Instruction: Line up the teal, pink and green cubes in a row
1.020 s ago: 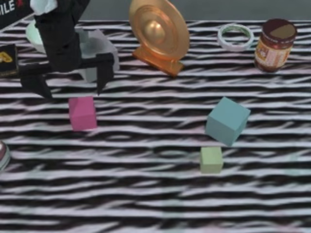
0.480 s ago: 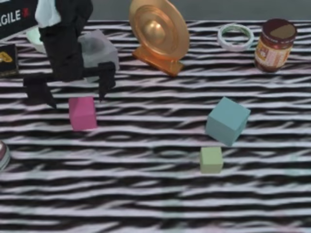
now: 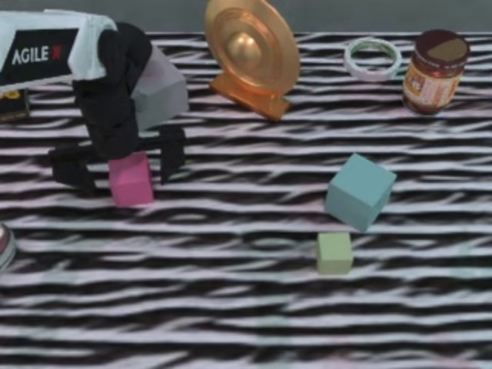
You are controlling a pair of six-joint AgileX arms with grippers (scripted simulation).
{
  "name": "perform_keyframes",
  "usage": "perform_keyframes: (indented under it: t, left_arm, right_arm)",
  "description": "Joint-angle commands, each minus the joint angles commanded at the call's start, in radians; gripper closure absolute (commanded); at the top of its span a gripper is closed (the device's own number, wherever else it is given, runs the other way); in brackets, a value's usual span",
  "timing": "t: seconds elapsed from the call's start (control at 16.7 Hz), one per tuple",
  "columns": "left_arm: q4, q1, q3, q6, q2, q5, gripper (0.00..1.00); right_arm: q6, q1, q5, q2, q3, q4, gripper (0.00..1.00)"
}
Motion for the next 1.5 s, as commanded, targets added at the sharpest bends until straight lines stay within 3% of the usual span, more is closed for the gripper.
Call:
perform_keyframes:
  t: [0.12, 0.9, 1.5]
  left_arm:
    - [0.0, 0.0, 0.0, 0.0, 0.0, 0.0, 0.0]
    - [0.0, 0.0, 0.0, 0.0, 0.0, 0.0, 0.98]
    - [-0.014, 0.0, 0.007, 0.005, -0.024, -0.007, 1.0]
  right_arm:
    - [0.0, 0.0, 0.0, 0.0, 0.0, 0.0, 0.0]
    - [0.0, 0.0, 0.0, 0.0, 0.0, 0.0, 0.0]
    - [0.0, 0.0, 0.0, 0.0, 0.0, 0.0, 0.0]
